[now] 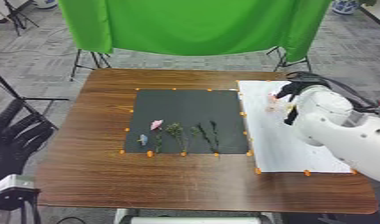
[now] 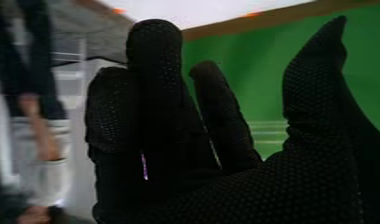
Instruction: Arrange flowers
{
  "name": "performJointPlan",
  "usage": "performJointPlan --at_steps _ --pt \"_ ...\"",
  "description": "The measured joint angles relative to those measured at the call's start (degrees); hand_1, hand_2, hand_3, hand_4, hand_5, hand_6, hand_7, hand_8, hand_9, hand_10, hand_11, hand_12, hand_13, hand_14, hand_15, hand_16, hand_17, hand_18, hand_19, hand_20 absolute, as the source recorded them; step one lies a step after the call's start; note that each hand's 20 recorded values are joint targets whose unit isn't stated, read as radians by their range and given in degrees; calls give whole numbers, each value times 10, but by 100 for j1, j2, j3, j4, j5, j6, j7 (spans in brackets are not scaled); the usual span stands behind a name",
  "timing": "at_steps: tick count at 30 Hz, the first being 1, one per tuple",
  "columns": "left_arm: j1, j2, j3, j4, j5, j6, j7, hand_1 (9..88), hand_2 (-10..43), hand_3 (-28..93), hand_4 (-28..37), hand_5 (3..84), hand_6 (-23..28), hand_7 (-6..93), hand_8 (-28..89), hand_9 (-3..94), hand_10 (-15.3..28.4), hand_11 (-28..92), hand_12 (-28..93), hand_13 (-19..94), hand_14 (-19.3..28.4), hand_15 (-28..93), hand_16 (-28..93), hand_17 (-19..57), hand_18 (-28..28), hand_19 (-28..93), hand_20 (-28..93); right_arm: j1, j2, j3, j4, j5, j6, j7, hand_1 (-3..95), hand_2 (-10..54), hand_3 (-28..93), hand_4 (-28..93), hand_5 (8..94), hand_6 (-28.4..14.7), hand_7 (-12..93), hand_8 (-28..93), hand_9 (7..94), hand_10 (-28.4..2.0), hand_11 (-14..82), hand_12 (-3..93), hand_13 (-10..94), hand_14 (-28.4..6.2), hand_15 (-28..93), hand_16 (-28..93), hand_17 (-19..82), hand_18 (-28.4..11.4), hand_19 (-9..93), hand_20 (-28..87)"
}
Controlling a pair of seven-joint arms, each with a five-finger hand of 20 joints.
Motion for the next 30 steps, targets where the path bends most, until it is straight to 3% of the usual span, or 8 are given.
performJointPlan --at_steps 7,21,30 --pt "-53 26 91 0 115 -7 -83 302 65 630 -181 329 76 56 -61 281 189 216 126 203 281 533 -105 -46 284 557 16 -271 103 429 181 270 -159 237 322 -9 738 -223 505 -86 129 -84 546 -237 130 139 691 -133 629 78 511 -158 932 93" --pt "-168 55 228 46 144 -29 -115 303 64 631 -180 329 78 56 -61 279 190 219 126 202 281 531 -105 -43 284 564 -12 -779 135 605 526 491 -375 439 331 -14 742 -225 503 -85 125 -83 544 -242 120 136 697 -131 636 75 509 -161 932 116" --pt "-199 230 306 89 103 -23 -36 304 64 631 -180 329 78 58 -62 278 188 220 126 201 280 532 -105 -48 284 565 -21 -809 125 469 684 548 -335 418 352 -21 755 -232 497 -76 136 -86 550 -221 129 137 694 -128 641 80 496 -164 932 128"
